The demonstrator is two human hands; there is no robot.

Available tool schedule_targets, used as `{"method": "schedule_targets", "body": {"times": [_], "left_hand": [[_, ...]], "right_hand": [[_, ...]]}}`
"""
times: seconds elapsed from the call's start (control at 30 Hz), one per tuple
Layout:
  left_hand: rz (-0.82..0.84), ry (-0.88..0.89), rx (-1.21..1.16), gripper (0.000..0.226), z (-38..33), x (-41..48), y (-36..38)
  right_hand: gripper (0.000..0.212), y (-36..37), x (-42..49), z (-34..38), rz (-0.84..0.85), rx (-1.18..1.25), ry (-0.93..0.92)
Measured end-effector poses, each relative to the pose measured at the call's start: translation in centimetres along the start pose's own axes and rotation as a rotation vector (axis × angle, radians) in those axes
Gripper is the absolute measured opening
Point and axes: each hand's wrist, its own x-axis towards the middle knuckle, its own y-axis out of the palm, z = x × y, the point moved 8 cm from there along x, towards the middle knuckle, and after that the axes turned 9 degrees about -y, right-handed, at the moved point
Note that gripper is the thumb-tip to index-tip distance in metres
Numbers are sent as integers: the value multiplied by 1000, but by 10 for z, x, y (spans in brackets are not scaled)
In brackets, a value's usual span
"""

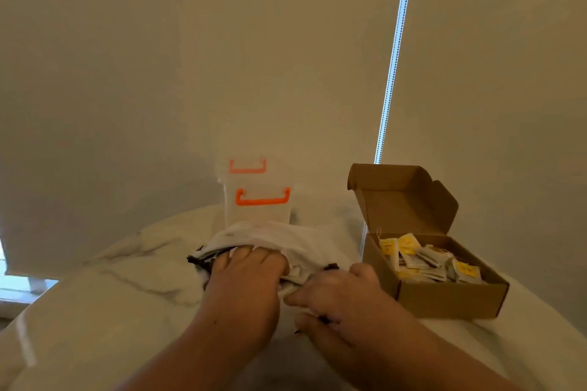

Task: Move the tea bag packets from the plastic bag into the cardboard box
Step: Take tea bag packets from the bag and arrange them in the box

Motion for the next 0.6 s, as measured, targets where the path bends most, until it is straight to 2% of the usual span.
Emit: {"method": "schedule_targets", "body": {"times": [0.03,0.1,0.23,0.33,0.43,0.6], "left_hand": [[13,-17,34,30,2,0,1],[43,-57,98,33,5,1,3],[74,-183,210,37,12,5,9],[27,-211,205,38,21,8,10],[2,-230,147,31,29,10,9],[5,-276,106,20,33,15,6]], "right_hand": [[36,15,4,-4,123,-54,41],[46,34,5,-15,240,-101,124],[98,51,5,-26,332,-212,154],[107,55,6,-20,382,-230,113],[94,53,4,-18,371,-204,105],[40,48,6,-14,342,-184,98]]}}
